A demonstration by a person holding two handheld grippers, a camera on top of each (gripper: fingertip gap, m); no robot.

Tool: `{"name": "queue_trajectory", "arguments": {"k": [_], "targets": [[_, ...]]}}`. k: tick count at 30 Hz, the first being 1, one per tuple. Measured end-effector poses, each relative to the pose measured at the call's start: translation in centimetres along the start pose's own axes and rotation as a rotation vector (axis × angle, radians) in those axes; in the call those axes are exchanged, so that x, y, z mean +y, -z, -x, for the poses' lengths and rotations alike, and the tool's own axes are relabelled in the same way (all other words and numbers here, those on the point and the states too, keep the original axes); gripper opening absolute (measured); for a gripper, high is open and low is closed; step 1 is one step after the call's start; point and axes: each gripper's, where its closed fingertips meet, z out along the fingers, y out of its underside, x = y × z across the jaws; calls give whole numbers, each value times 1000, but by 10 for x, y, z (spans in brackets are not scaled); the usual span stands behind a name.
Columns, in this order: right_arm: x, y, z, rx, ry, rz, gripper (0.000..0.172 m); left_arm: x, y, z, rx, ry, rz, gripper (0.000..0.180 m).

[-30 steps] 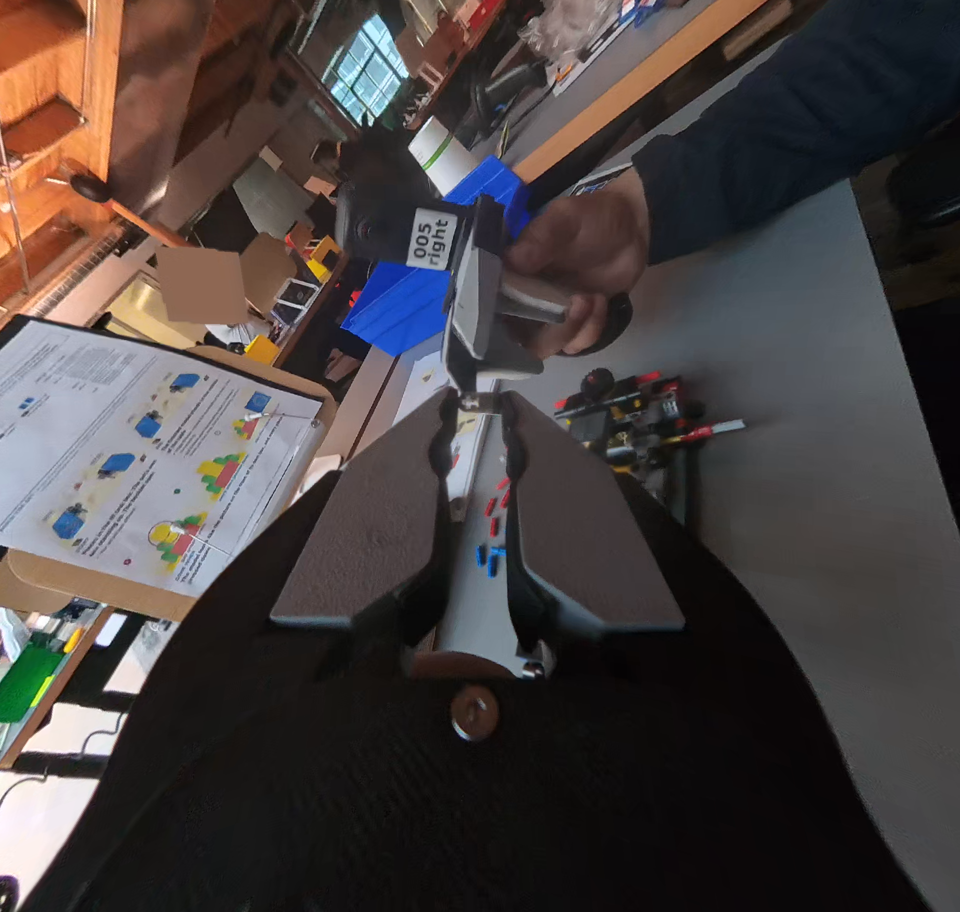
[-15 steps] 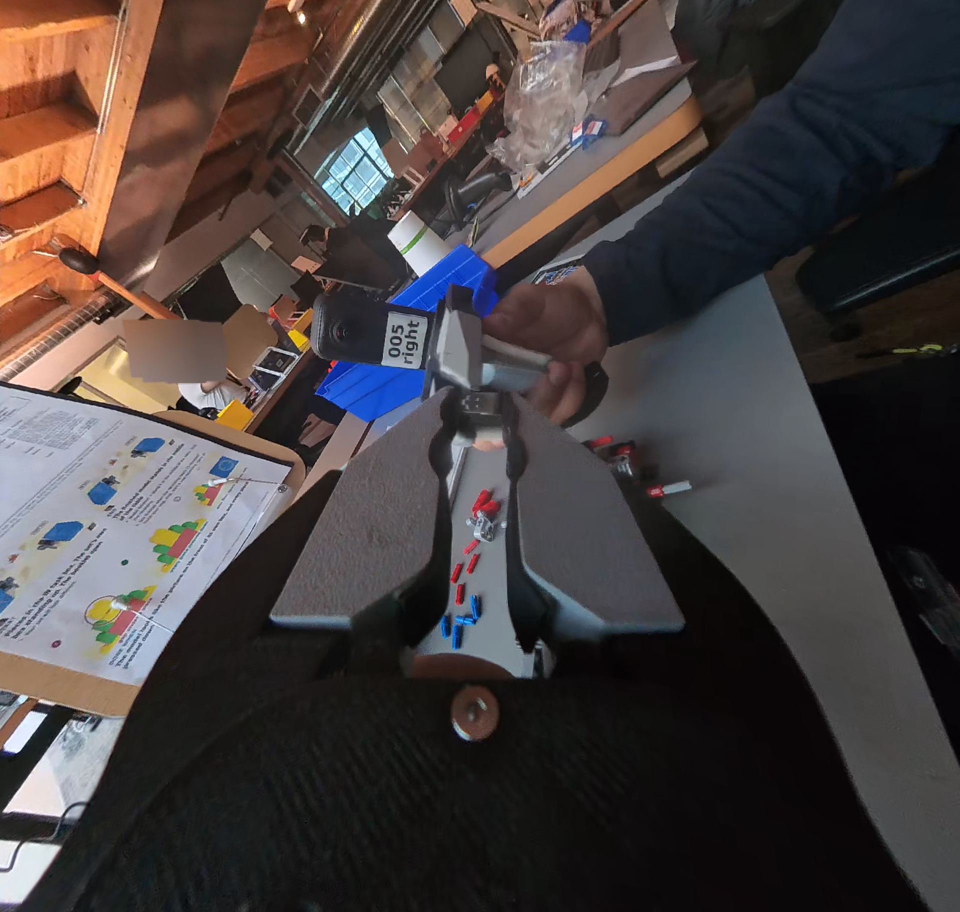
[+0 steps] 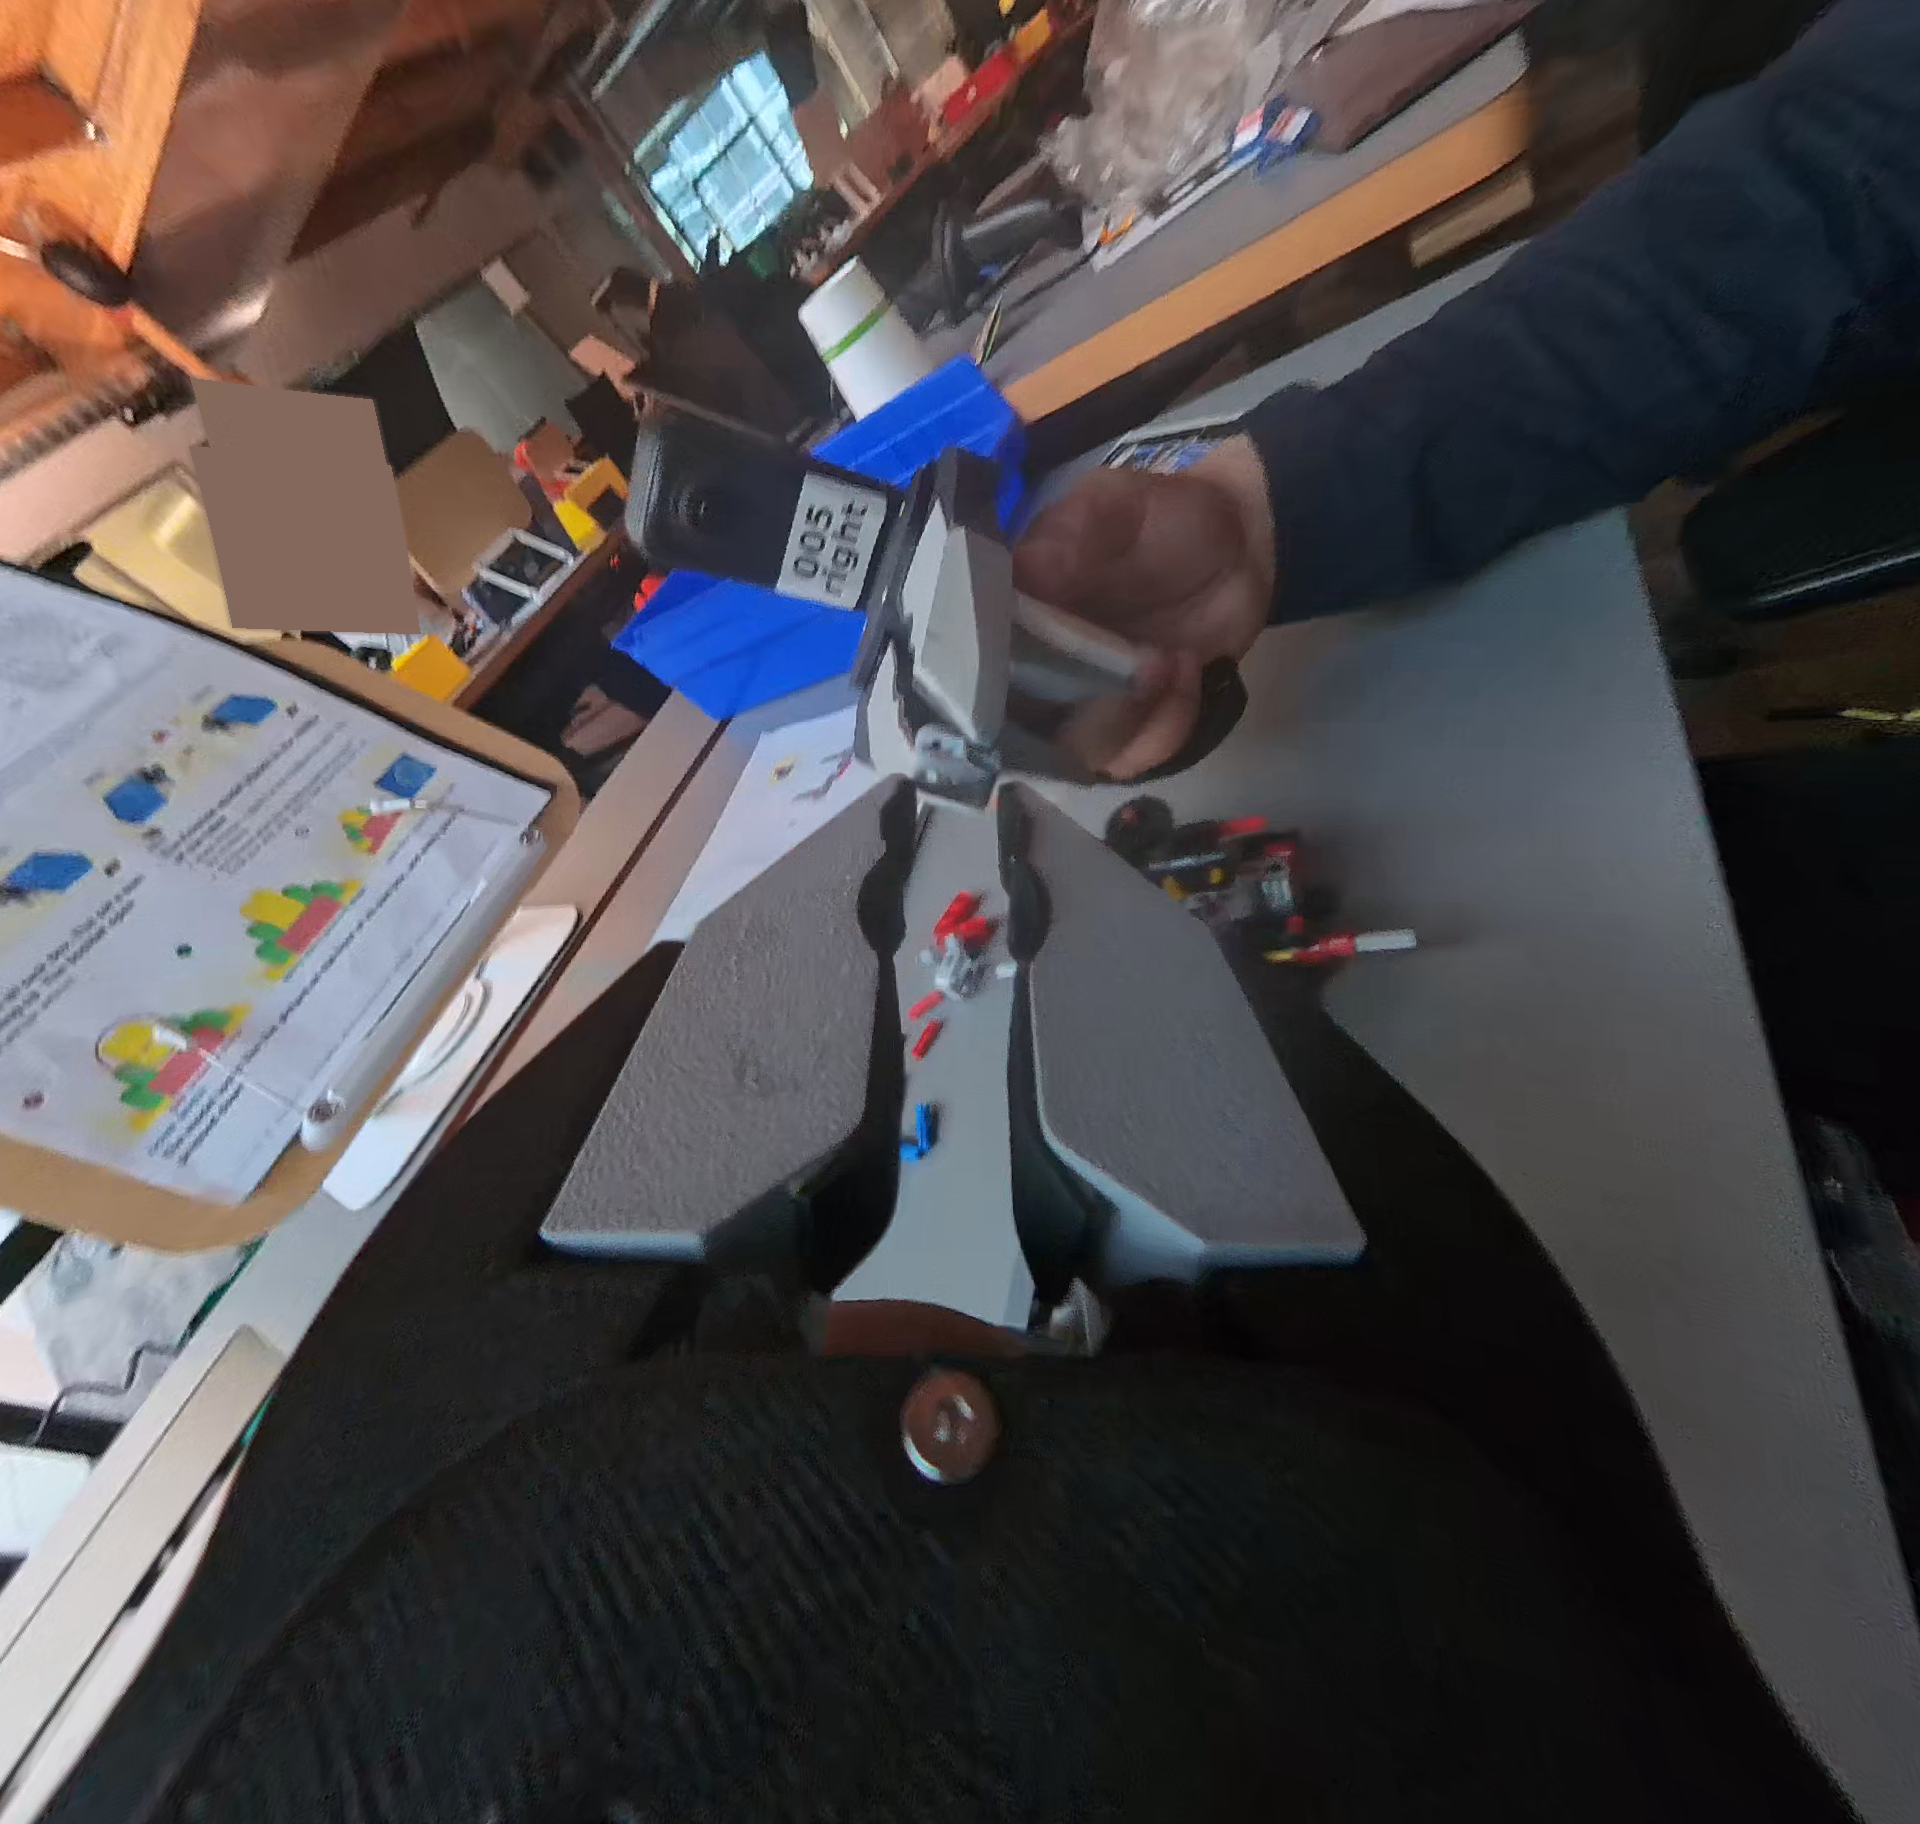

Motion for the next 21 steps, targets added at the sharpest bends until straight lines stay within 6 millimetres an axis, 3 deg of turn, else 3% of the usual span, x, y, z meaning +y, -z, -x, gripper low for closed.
{"name": "queue_trajectory", "arguments": {"k": [2,4,6,9,15,21], "targets": [[-7,11,-9,62,0,-29,4,15,-2,7,-17,22,78,21],[-11,32,-35,260,22,-30,5,31,-1,15,-30,27,167,36],[-12,66,-69,547,77,-10,5,42,5,29,-68,38,231,36],[-10,105,-96,822,158,59,5,52,18,49,-108,102,294,32],[21,122,-127,1014,184,297,5,79,52,88,-223,177,451,28],[38,131,-141,1050,123,360,6,102,83,111,-284,332,535,28]]}}
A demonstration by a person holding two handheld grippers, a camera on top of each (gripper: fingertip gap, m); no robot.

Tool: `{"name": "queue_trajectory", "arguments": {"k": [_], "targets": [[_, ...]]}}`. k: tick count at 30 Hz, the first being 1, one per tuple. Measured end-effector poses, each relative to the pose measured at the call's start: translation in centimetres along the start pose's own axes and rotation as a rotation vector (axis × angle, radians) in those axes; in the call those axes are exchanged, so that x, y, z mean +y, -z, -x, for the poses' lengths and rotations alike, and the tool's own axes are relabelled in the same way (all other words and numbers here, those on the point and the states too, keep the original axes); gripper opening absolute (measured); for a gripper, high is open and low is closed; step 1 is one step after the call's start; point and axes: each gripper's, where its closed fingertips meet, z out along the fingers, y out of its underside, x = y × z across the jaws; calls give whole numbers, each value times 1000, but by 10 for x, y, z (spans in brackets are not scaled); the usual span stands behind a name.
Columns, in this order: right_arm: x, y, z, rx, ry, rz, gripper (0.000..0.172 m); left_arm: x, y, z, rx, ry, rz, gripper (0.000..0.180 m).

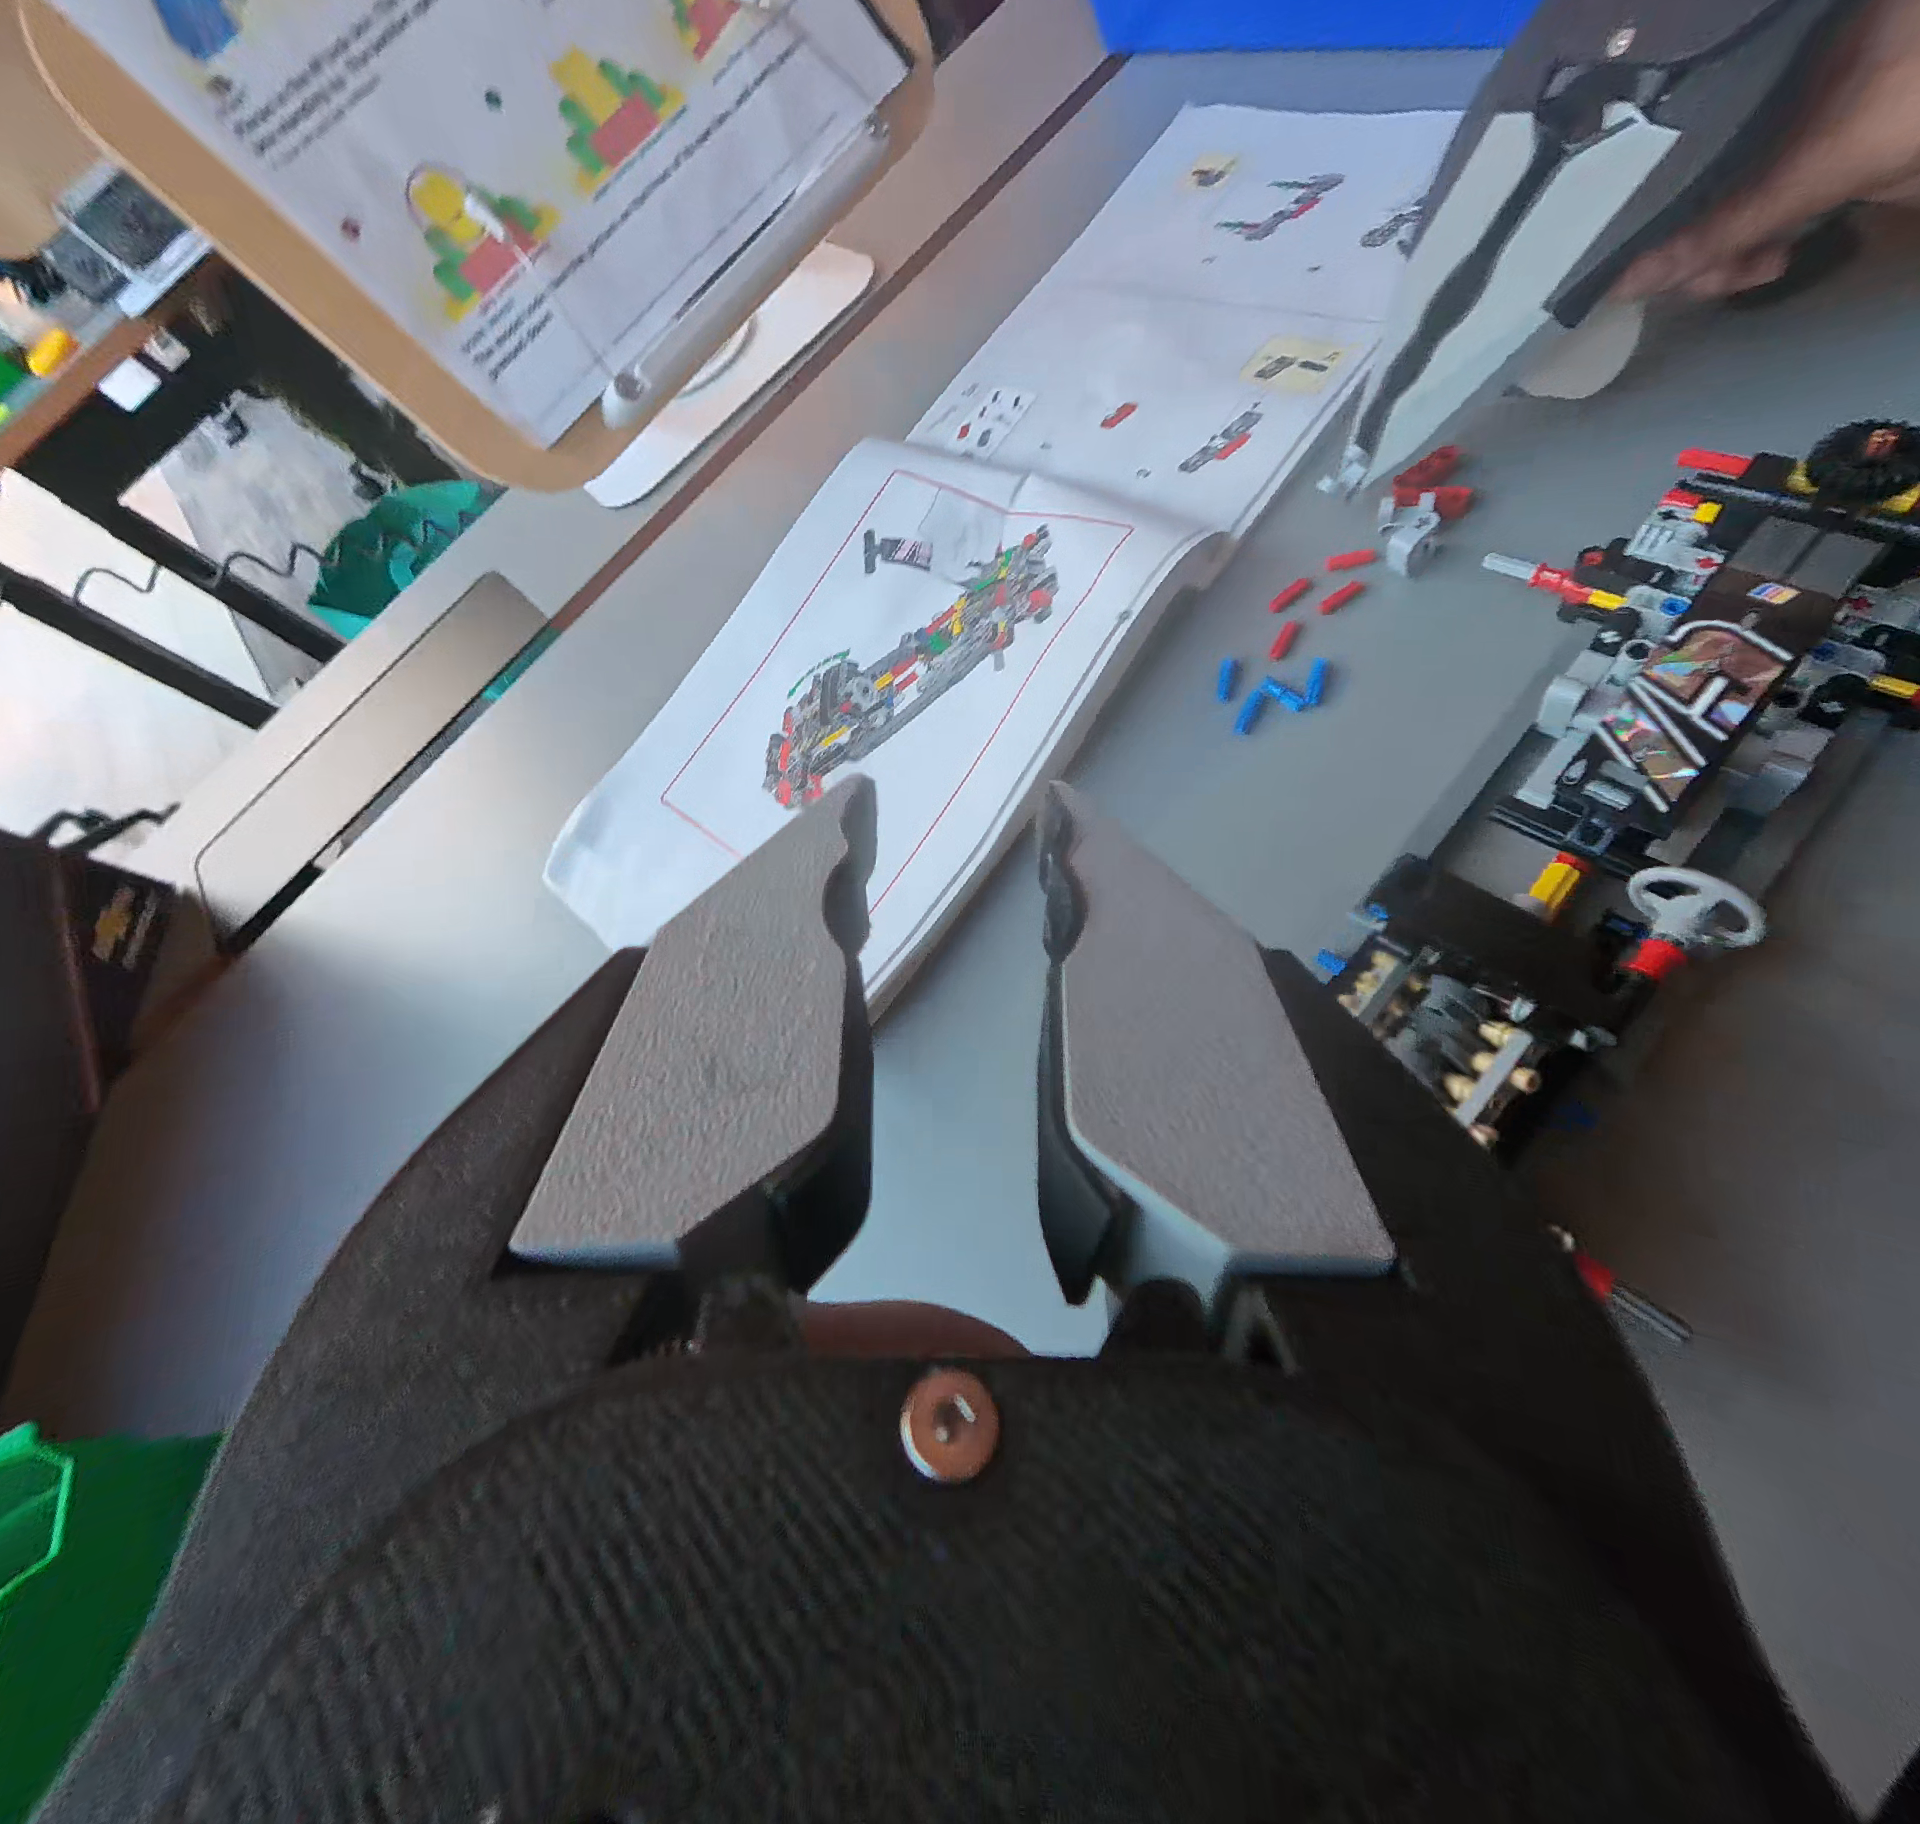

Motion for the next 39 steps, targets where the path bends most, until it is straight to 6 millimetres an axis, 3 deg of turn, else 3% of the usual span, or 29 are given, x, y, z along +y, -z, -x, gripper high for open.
{"name": "queue_trajectory", "arguments": {"k": [4,8,15,18,22,25,32,39], "targets": [[4,-2,3,-38,-30,18,7,14,13,22,-48,26,68,34],[9,-4,6,-64,-46,46,10,39,46,57,-144,32,162,34],[2,0,5,-51,-46,11,11,146,111,87,-263,245,449,32],[-4,4,5,-29,-28,-15,10,192,131,97,-364,251,582,33],[-15,12,3,1,-10,-69,9,228,131,102,-400,345,617,33],[-20,17,1,15,-13,-105,9,228,118,96,-351,397,574,34],[-25,23,-3,30,-23,-144,7,195,90,104,-305,408,444,30],[-28,25,-4,43,-13,-155,6,191,67,96,-184,368,517,30]]}}
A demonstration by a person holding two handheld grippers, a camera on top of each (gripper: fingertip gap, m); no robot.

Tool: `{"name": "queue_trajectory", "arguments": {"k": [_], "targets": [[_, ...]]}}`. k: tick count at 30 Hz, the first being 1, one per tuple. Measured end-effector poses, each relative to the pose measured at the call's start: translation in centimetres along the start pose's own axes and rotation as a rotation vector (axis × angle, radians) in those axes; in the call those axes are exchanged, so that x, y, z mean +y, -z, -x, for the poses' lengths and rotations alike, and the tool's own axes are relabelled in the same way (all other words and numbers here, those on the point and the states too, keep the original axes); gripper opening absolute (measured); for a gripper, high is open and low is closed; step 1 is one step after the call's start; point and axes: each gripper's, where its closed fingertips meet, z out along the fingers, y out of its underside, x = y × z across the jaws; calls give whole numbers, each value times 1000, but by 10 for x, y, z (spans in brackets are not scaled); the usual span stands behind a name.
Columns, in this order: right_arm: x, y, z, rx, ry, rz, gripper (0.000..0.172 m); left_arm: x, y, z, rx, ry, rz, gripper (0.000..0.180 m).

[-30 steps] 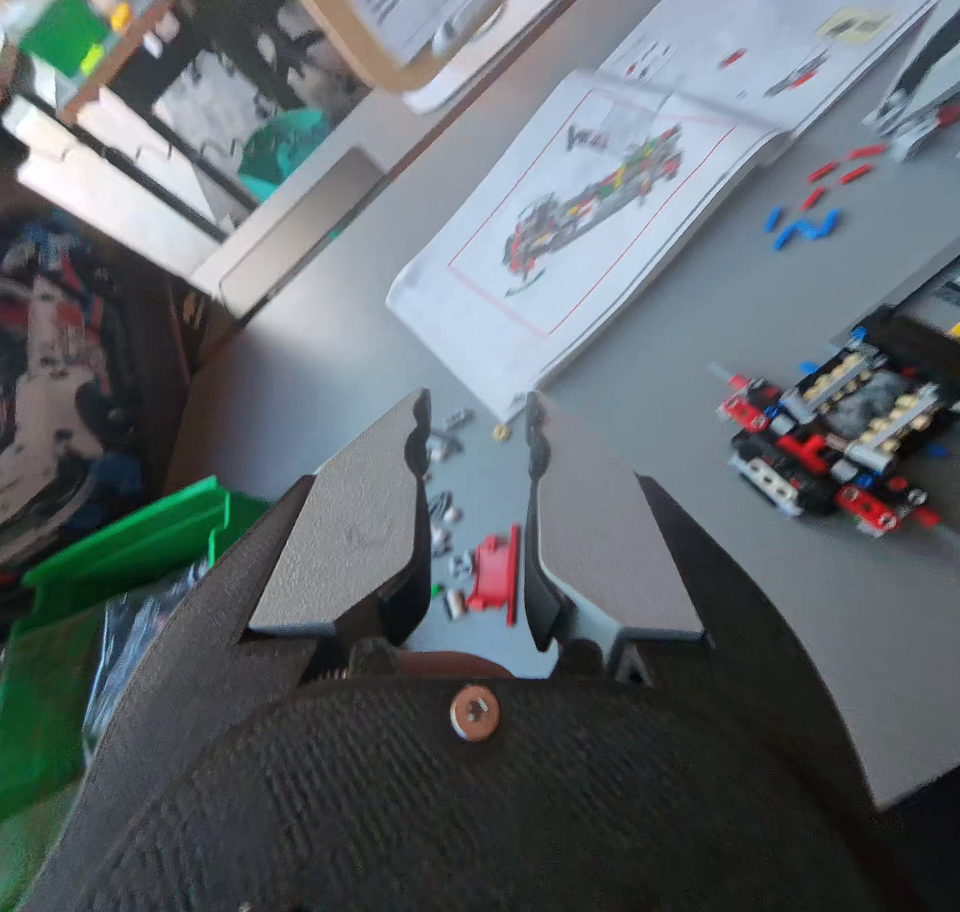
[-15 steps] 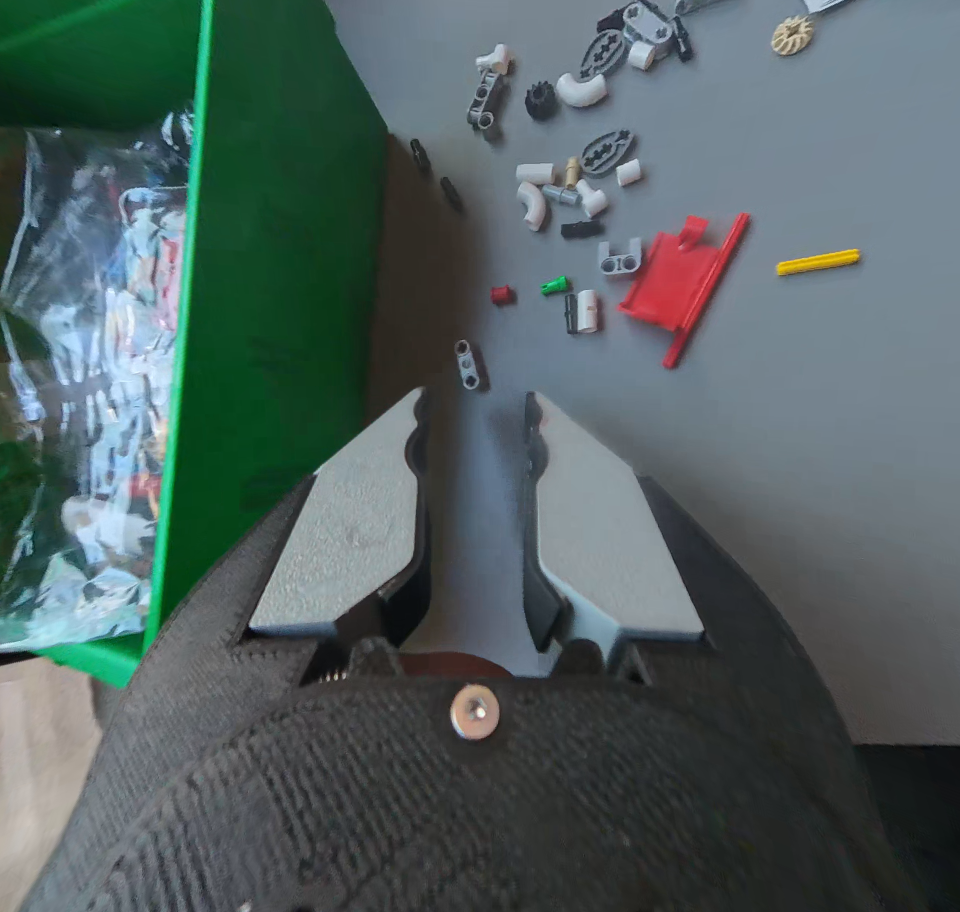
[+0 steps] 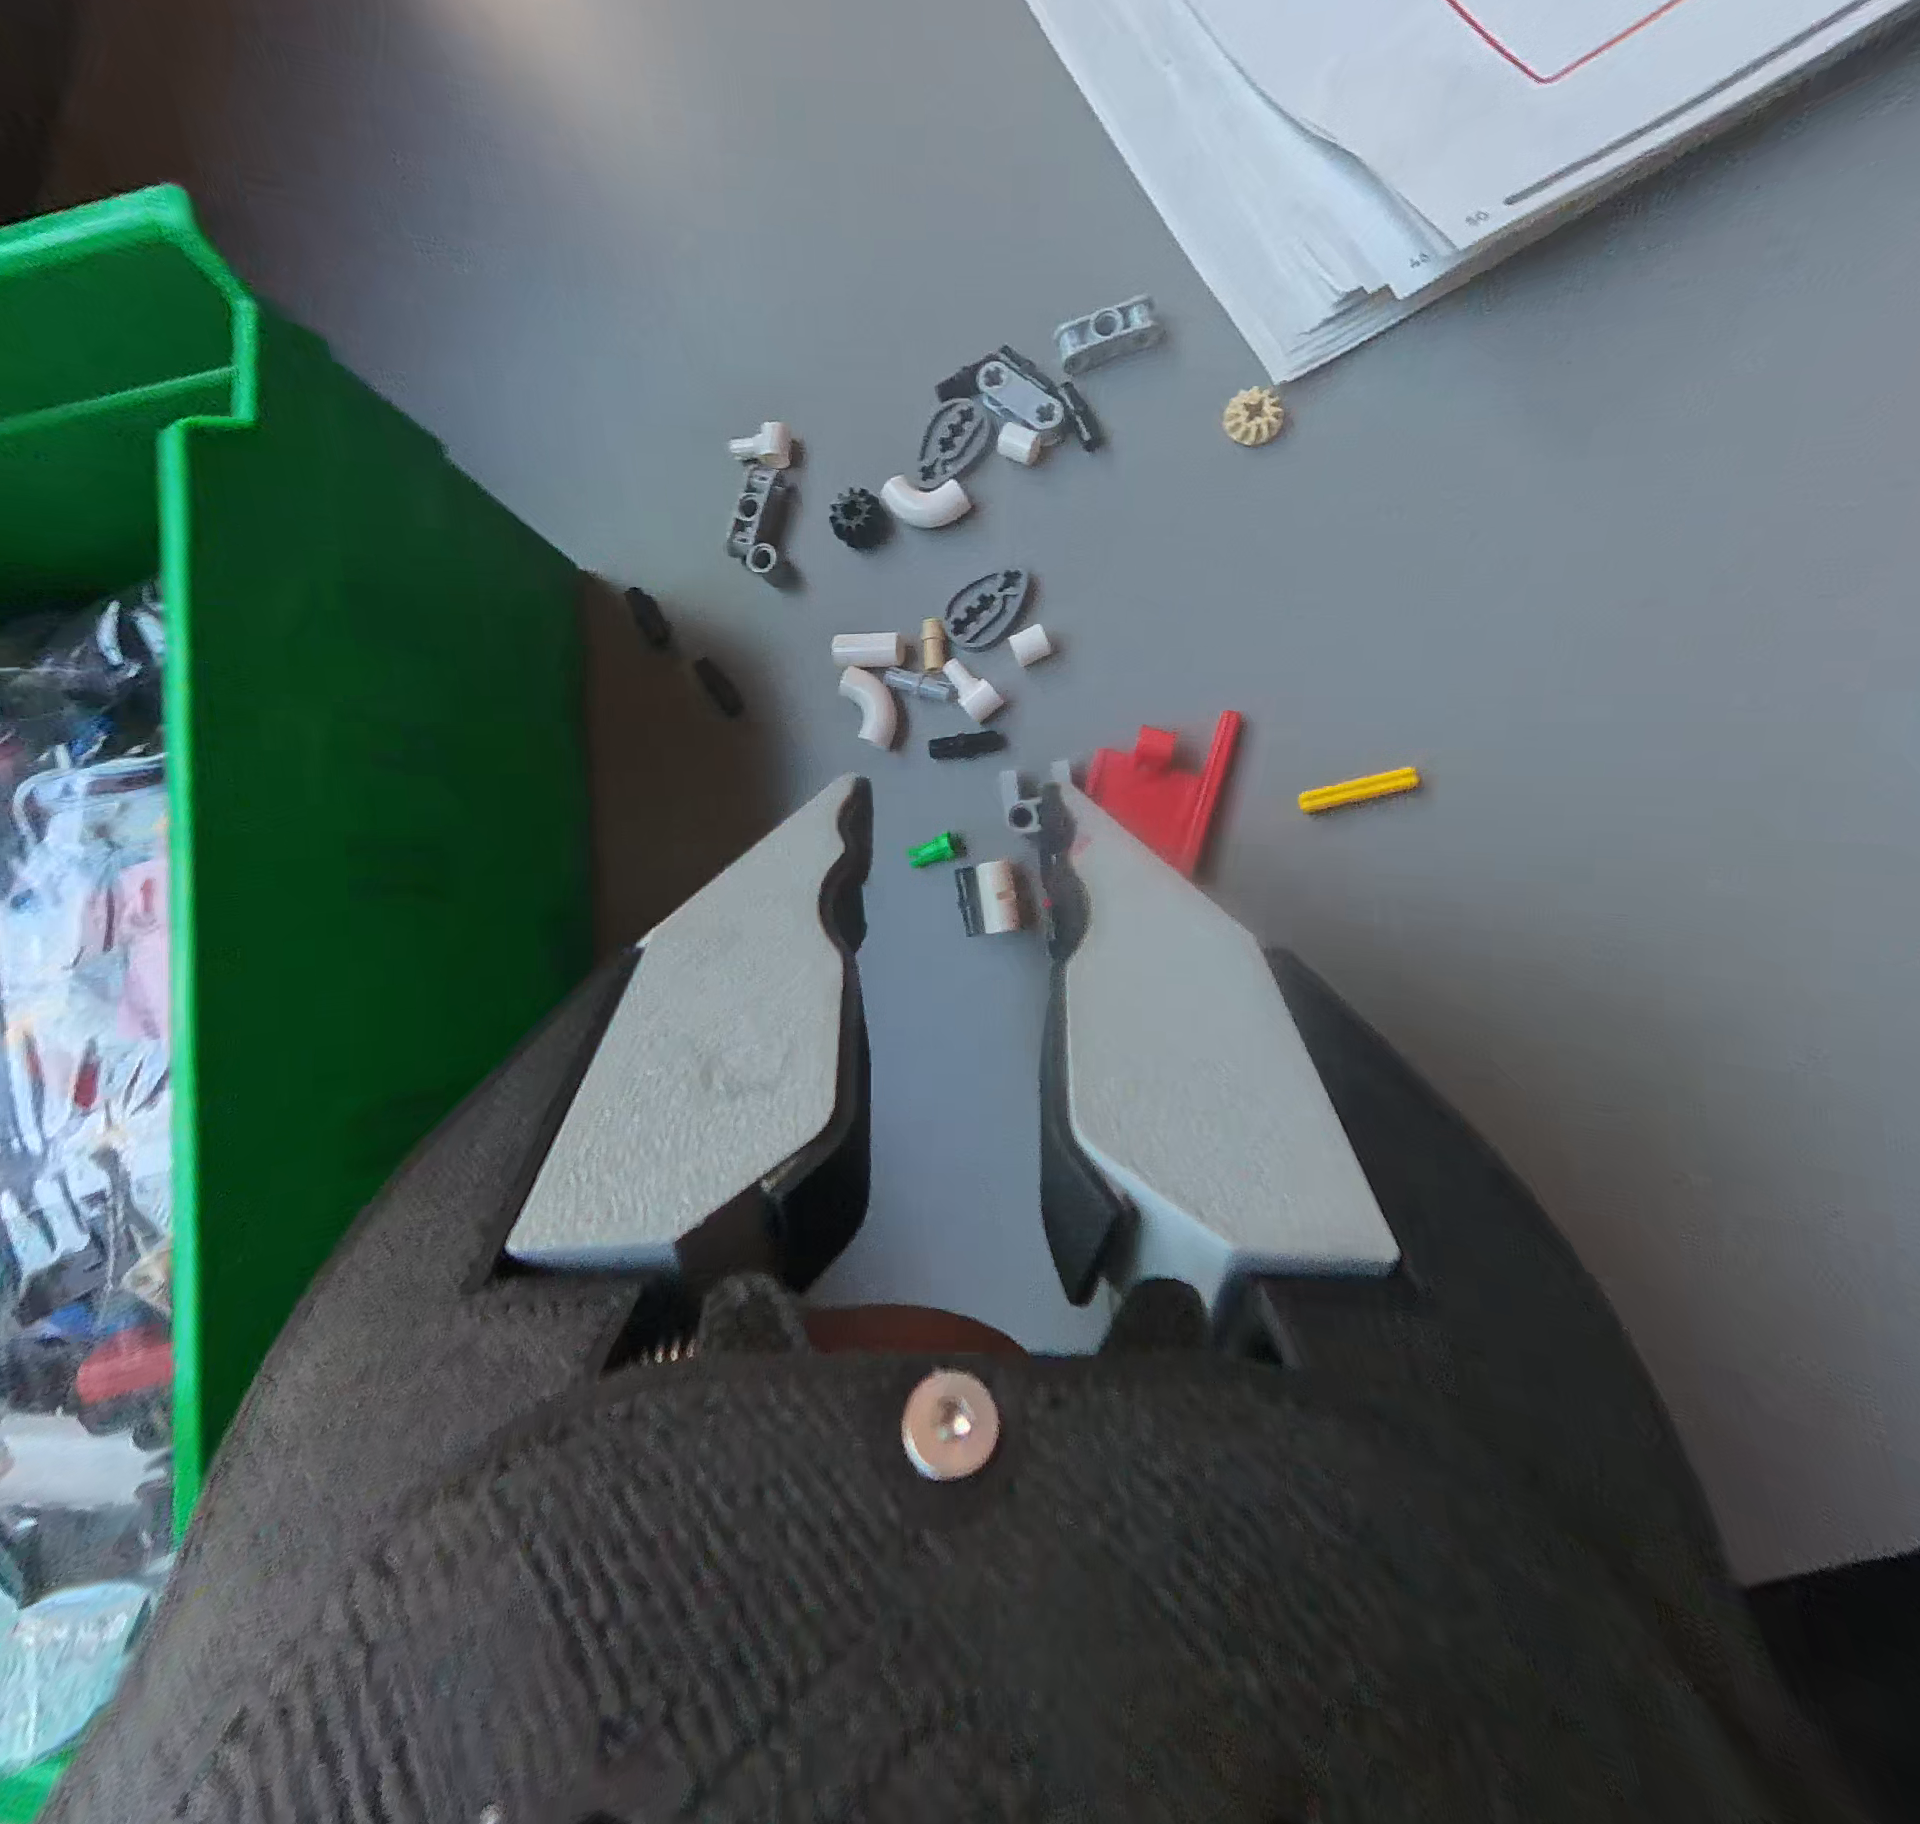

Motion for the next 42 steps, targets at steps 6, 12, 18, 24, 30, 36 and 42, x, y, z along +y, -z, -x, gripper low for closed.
{"name": "queue_trajectory", "arguments": {"k": [6,12,18,24,30,36,42], "targets": [[0,0,2,-2,7,3,5,6,-20,-8,57,-10,90,30],[-1,0,1,-3,5,-2,5,16,-30,-6,55,-19,144,25],[-1,1,2,-2,11,-2,5,15,-30,-7,48,-46,141,14],[-2,1,3,-4,10,-8,5,-12,-16,-13,-17,-189,9,14],[-12,1,25,-126,-43,-56,5,-88,22,-88,-180,-646,-430,13],[-34,10,74,-420,-147,-149,9,-138,44,-216,-198,-981,-732,13],[-44,16,98,-557,-176,-194,15,-172,52,-296,-99,-1058,-868,13]]}}
